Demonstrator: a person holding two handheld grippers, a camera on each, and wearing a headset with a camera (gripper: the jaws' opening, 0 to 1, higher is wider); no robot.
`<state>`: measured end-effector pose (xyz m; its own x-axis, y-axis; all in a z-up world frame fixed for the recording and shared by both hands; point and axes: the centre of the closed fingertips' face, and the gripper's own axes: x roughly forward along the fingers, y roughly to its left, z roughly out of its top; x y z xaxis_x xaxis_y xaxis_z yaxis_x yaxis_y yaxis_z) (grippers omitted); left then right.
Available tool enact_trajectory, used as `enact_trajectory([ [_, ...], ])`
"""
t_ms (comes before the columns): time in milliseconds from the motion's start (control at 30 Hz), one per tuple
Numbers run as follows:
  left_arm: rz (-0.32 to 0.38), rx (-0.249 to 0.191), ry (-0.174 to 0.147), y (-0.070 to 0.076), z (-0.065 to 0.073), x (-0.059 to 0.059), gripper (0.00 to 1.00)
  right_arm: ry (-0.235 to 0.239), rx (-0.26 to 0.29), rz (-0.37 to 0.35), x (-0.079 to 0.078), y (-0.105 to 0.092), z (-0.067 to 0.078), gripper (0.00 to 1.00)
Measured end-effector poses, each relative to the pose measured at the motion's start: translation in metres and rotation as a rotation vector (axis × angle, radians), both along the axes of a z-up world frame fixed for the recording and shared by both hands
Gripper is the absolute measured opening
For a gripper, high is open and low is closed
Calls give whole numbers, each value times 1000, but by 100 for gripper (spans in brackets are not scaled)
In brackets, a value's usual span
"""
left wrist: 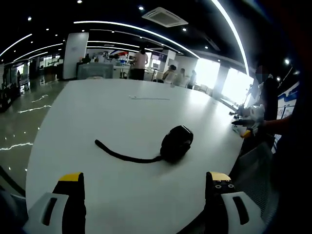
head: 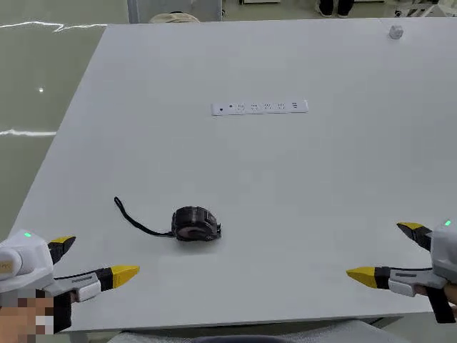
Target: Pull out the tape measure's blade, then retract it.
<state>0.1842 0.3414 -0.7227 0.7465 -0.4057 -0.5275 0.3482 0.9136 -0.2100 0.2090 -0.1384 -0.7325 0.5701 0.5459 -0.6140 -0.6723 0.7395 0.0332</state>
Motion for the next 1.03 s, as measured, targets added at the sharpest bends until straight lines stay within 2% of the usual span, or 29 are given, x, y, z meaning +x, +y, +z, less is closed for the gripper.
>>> enact_trajectory([
  [133, -2, -1, -14, 4, 9, 1, 100, 0, -30, -13, -9, -15, 1, 100],
  [267, -6, 2, -33, 8, 16, -1, 100, -8, -29, -37, -13, -24, 6, 100],
  [367, -4, 13, -30, 10, 15, -2, 100, -13, -37, -38, -15, -25, 6, 100],
  [567, -27, 7, -22, 3, 14, -7, 100, -13, -50, -33, -15, -32, 6, 100],
  [700, -39, 10, -10, 0, 11, -10, 100, -23, -52, -49, -10, -43, 12, 100],
  [900, -46, 15, 4, -2, 7, -14, 100, -21, -55, -37, -11, -42, 13, 100],
  [1033, -39, 9, 1, 0, 8, -14, 100, -15, -53, -34, -12, -42, 12, 100],
])
